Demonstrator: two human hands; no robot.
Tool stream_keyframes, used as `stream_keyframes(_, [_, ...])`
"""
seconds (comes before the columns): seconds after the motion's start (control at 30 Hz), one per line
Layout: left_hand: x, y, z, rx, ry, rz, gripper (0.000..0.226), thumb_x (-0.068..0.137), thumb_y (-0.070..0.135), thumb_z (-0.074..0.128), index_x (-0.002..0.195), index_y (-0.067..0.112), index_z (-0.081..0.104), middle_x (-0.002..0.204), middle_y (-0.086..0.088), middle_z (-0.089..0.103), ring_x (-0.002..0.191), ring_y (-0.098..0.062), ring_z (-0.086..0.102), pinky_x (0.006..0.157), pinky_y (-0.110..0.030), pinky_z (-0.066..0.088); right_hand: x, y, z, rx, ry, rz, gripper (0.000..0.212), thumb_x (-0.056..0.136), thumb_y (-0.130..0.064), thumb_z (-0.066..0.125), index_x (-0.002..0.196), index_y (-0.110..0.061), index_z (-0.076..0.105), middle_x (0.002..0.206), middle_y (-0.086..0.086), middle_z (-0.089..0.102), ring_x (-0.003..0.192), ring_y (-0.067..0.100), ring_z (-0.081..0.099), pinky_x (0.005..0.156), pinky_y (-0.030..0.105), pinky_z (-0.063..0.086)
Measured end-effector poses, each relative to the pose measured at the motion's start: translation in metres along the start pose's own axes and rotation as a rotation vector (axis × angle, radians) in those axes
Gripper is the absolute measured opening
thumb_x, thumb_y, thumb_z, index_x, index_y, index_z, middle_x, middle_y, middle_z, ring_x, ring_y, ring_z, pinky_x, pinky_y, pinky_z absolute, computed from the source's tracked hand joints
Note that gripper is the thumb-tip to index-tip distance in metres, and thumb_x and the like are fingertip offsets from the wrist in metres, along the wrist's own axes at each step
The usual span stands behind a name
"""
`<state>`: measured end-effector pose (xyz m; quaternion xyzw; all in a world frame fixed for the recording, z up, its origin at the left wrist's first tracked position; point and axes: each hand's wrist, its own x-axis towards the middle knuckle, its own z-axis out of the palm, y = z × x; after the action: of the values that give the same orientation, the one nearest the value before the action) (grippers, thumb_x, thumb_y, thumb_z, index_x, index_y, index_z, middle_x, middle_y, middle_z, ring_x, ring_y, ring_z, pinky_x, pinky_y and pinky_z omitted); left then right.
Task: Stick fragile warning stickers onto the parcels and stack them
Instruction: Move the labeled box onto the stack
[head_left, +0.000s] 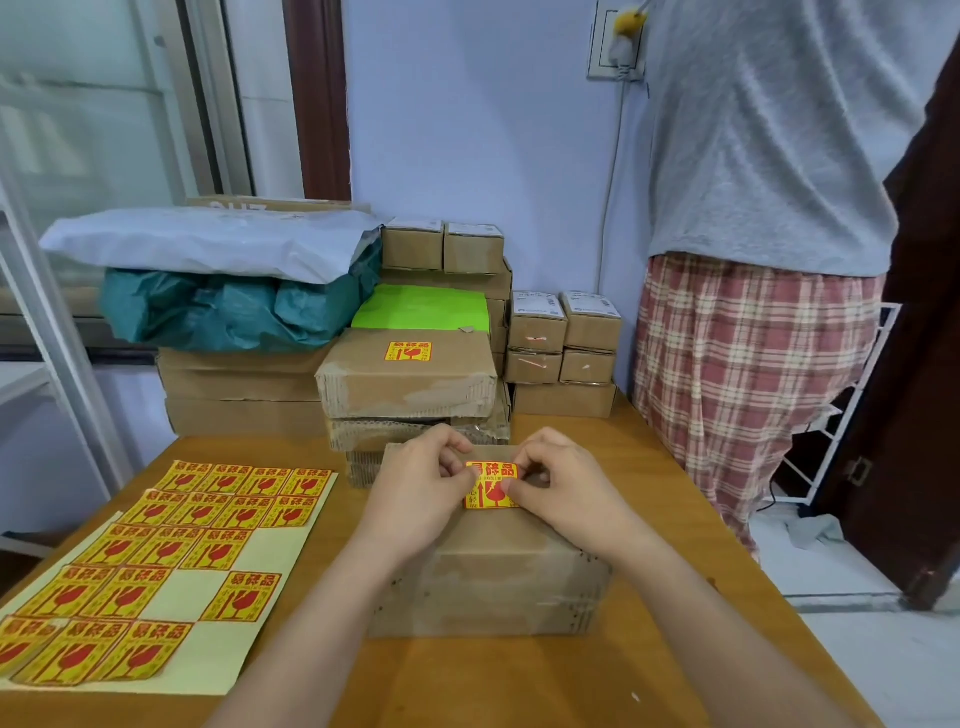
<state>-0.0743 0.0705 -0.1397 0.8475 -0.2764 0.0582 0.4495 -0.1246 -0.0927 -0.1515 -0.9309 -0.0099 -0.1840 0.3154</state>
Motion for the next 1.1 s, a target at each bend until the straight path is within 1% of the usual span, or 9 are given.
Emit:
stream_keyframes(0.17, [0.001, -0.002, 0.002, 0.011, 0.010, 0.006, 0.014, 0.087, 0.017, 0.064, 0.099, 0.023, 0.059, 0.079, 0.007, 0.061, 0.075, -0.005, 0.055, 0.071, -0.025, 0.048, 0.000, -0.001, 0.000, -0.023, -0.002, 0.000, 0.013, 0.085, -0.022, 0.068, 0.084, -0.011, 0.063, 0.099, -0.002, 0.053, 0.089, 0.010, 0.050, 0.079, 0.023, 0.043])
stream_keyframes(0.37, [0.002, -0.003, 0.003, 0.024, 0.018, 0.021, 0.015, 0.087, 0.016, 0.064, 0.096, 0.025, 0.057, 0.077, 0.008, 0.061, 0.074, -0.006, 0.055, 0.071, -0.025, 0.048, 0.000, -0.001, 0.000, -0.028, 0.004, -0.007, 0.012, 0.084, -0.022, 0.069, 0.081, -0.014, 0.061, 0.099, -0.002, 0.054, 0.094, 0.012, 0.052, 0.084, 0.027, 0.045])
stream_keyframes(0.43, [0.003, -0.003, 0.004, 0.032, 0.016, 0.029, 0.017, 0.086, 0.016, 0.066, 0.096, 0.026, 0.056, 0.075, 0.009, 0.060, 0.074, -0.008, 0.054, 0.073, -0.027, 0.048, 0.000, -0.002, 0.000, -0.031, 0.002, -0.009, 0.012, 0.084, -0.022, 0.069, 0.082, -0.014, 0.061, 0.099, -0.002, 0.053, 0.094, 0.012, 0.051, 0.083, 0.026, 0.045])
stream_keyframes(0.5, [0.003, -0.004, 0.004, 0.060, 0.009, 0.042, 0.020, 0.084, 0.019, 0.068, 0.097, 0.027, 0.056, 0.074, 0.009, 0.060, 0.076, -0.009, 0.053, 0.076, -0.029, 0.048, 0.001, -0.002, 0.001, -0.043, -0.004, -0.010, 0.012, 0.084, -0.023, 0.069, 0.083, -0.016, 0.060, 0.098, -0.002, 0.052, 0.093, 0.013, 0.050, 0.082, 0.025, 0.044])
stream_keyframes(0.6, [0.003, -0.004, 0.005, 0.106, -0.006, 0.053, 0.026, 0.081, 0.025, 0.071, 0.103, 0.028, 0.056, 0.075, 0.010, 0.058, 0.079, -0.008, 0.052, 0.078, -0.032, 0.048, 0.001, -0.002, 0.001, -0.045, -0.003, -0.008, 0.013, 0.083, -0.024, 0.069, 0.087, -0.021, 0.057, 0.097, -0.006, 0.049, 0.096, 0.013, 0.049, 0.085, 0.028, 0.045])
stream_keyframes(0.73, [0.005, -0.005, 0.003, 0.101, -0.058, 0.047, 0.043, 0.077, 0.025, 0.072, 0.116, 0.022, 0.055, 0.086, 0.012, 0.056, 0.090, -0.012, 0.052, 0.084, -0.035, 0.046, -0.001, -0.004, -0.001, -0.044, -0.018, -0.011, 0.019, 0.083, -0.026, 0.068, 0.095, -0.025, 0.054, 0.100, -0.009, 0.048, 0.100, 0.011, 0.047, 0.088, 0.029, 0.044])
stream_keyframes(0.9, [0.006, -0.005, -0.004, 0.041, -0.189, 0.038, 0.057, 0.077, 0.025, 0.074, 0.127, 0.025, 0.047, 0.106, 0.012, 0.054, 0.104, -0.008, 0.048, 0.086, -0.023, 0.037, -0.001, -0.005, -0.002, -0.068, -0.076, -0.017, 0.031, 0.084, -0.032, 0.068, 0.111, -0.023, 0.056, 0.108, -0.008, 0.048, 0.105, 0.010, 0.044, 0.094, 0.031, 0.042])
stream_keyframes(1.0, [0.008, -0.007, -0.008, -0.029, -0.266, 0.010, 0.067, 0.076, 0.020, 0.076, 0.133, 0.026, 0.042, 0.113, 0.011, 0.052, 0.109, -0.007, 0.047, 0.094, -0.023, 0.039, -0.001, -0.005, -0.003, -0.064, -0.103, -0.023, 0.038, 0.083, -0.034, 0.069, 0.118, -0.024, 0.055, 0.113, -0.008, 0.049, 0.108, 0.010, 0.042, 0.097, 0.032, 0.040])
stream_keyframes(1.1, [0.009, -0.009, -0.011, -0.068, -0.313, 0.003, 0.072, 0.076, 0.015, 0.076, 0.136, 0.027, 0.039, 0.119, 0.010, 0.051, 0.113, -0.006, 0.046, 0.096, -0.022, 0.038, -0.002, -0.005, -0.005, -0.041, -0.134, -0.034, 0.041, 0.084, -0.032, 0.069, 0.121, -0.027, 0.053, 0.116, -0.009, 0.048, 0.110, 0.008, 0.041, 0.100, 0.032, 0.038])
